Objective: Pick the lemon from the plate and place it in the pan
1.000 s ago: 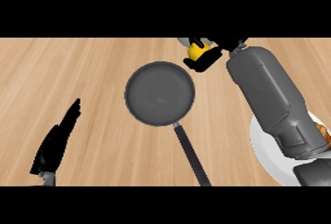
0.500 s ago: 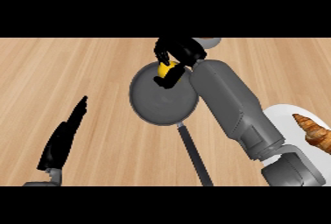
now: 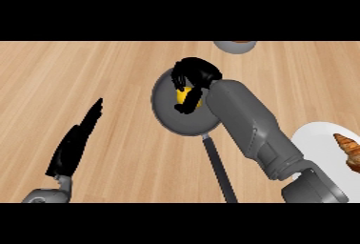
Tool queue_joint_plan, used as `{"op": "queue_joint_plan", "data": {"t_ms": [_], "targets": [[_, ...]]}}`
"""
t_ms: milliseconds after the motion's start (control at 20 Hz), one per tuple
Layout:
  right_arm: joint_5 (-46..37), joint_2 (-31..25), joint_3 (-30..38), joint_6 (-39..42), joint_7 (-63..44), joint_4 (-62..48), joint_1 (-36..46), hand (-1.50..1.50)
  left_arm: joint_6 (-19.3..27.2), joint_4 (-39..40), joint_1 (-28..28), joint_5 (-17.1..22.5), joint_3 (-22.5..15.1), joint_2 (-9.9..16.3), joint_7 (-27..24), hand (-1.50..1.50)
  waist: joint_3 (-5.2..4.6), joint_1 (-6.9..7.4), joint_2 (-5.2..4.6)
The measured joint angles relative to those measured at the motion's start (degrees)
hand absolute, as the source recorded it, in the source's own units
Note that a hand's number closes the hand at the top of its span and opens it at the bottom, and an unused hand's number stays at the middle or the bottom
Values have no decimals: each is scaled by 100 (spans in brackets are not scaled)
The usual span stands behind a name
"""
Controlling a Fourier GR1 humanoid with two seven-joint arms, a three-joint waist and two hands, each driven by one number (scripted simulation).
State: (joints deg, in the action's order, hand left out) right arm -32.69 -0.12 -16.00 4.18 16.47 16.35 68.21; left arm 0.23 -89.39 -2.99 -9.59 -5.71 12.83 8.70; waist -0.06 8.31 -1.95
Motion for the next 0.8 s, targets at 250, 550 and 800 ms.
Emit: {"op": "queue_joint_plan", "data": {"t_ms": [250,550,800], "targets": [[773,6,208,544,-273,-146,-211,-150,-14,2,-76,-59,-103,-62,12,0,6,116,-11],[1762,11,594,253,-51,73,-321,-150,-44,66,-108,-41,-85,-73,-34,0,12,146,-13],[2523,12,937,-305,32,106,-272,-150,-3,61,-146,-78,-45,-67,25,0,13,84,0]]}}
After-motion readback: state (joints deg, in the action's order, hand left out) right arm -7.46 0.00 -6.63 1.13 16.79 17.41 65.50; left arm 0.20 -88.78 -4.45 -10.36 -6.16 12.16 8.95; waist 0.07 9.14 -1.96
